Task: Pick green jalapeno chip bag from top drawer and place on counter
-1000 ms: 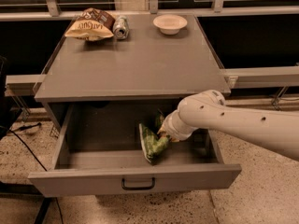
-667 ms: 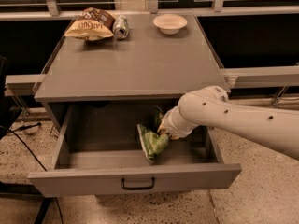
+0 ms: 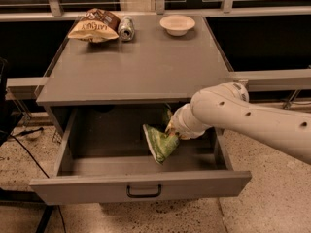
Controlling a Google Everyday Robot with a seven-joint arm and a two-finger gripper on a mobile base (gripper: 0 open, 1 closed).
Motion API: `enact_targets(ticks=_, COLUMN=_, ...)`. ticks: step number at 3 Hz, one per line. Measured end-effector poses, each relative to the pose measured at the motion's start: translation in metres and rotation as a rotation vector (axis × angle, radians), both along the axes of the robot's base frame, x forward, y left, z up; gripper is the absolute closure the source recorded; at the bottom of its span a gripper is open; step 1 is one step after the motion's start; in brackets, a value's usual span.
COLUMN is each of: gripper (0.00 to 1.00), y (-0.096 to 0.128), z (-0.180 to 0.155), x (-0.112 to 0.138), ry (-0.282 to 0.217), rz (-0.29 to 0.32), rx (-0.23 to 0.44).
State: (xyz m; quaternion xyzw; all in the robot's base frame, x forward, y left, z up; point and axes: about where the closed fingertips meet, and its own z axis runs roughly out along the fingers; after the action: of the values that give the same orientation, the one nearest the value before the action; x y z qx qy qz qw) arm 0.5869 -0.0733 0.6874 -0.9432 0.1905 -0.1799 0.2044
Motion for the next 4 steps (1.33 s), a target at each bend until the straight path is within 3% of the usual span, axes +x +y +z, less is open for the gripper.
enact_targets(ticks=1, gripper=1.0, y=-0.008, z=0.021, x=-0.007, ry=-0.012, rz=-0.017, rx=-0.01)
enact_targets(ticks=2, gripper=1.0, y=-0.02, z=0.044, x=-0.019, ry=0.017, rz=-0.059, rx=-0.021)
enact_targets(ticks=3, gripper=1.0, y=-0.03, z=0.062, x=-0.021, ry=0.094, rz=-0.119, rx=-0.014)
enact_targets(ticks=4, gripper=1.0, y=-0.042, z=0.078, x=-0.027, ry=0.22, rz=-0.184, rx=-0.018)
